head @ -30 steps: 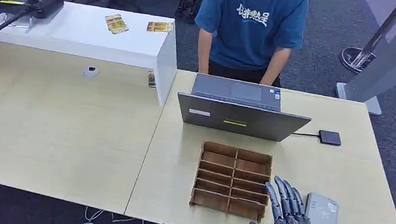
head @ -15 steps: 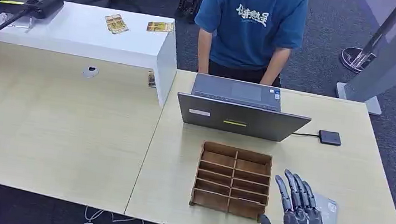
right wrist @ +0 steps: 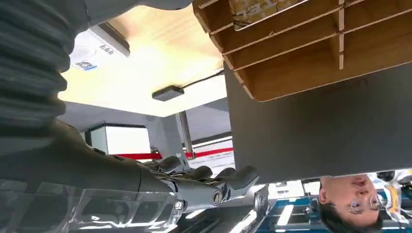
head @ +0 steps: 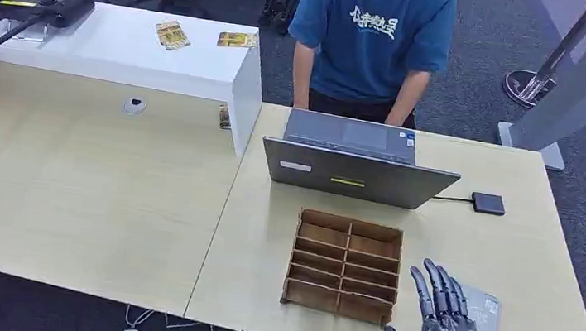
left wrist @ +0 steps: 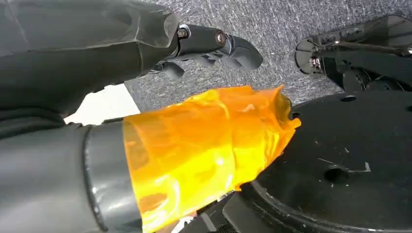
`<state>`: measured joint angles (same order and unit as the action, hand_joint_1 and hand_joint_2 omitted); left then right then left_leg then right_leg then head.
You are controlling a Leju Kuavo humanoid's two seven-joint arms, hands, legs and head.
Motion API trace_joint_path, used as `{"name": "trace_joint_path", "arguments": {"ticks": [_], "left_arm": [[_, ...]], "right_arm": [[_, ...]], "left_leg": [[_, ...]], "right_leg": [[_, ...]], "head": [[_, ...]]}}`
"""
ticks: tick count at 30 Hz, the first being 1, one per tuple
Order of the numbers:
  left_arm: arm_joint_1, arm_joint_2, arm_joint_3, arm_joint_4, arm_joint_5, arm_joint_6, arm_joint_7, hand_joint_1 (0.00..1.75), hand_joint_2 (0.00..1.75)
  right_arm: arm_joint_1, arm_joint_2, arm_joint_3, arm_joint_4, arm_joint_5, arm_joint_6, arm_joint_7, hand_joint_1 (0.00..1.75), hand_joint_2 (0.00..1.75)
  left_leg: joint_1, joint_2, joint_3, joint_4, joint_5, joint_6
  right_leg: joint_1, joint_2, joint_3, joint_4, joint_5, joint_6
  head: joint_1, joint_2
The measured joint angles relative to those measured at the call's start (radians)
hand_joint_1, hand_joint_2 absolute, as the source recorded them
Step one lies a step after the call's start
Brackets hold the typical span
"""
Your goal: Pass the card to the sensor for recognition and then transmit it.
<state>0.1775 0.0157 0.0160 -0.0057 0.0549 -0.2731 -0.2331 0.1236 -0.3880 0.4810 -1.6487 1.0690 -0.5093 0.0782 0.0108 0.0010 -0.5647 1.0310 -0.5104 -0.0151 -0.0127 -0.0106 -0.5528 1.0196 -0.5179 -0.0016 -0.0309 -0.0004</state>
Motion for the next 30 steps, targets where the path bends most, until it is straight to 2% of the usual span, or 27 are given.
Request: {"name": "trace_joint_path", "arguments": {"ticks": [7, 17, 30], "left_arm": [[0.000, -0.010, 0.000, 0.000, 0.030, 0.005, 0.003, 0.00, 0.00], [0.002, -0.025, -0.002, 0.000, 0.057, 0.011, 0.003, 0.00, 0.00], [0.003, -0.026, -0.018, 0.000, 0.068, 0.011, 0.003, 0.00, 0.00]], "right_arm": [[0.006, 0.001, 0.026, -0.004, -0.060, 0.045, 0.035, 0.00, 1.75], [0.002, 0.033, 0.067, -0.001, -0.122, 0.044, 0.030, 0.00, 1.75], [-0.007, 0.056, 0.073, 0.010, -0.139, 0.044, 0.015, 0.00, 1.75]], "left_leg": [[0.000, 0.000, 0.000, 0.000, 0.000, 0.000], [0.000, 0.000, 0.000, 0.000, 0.000, 0.000], [0.000, 0.000, 0.000, 0.000, 0.000, 0.000]], "right_leg": [[0.000, 0.000, 0.000, 0.000, 0.000, 0.000], [0.000, 0.000, 0.000, 0.000, 0.000, 0.000], [0.000, 0.000, 0.000, 0.000, 0.000, 0.000]], "head": [[0.000, 0.000], [0.000, 0.000], [0.000, 0.000]]}}
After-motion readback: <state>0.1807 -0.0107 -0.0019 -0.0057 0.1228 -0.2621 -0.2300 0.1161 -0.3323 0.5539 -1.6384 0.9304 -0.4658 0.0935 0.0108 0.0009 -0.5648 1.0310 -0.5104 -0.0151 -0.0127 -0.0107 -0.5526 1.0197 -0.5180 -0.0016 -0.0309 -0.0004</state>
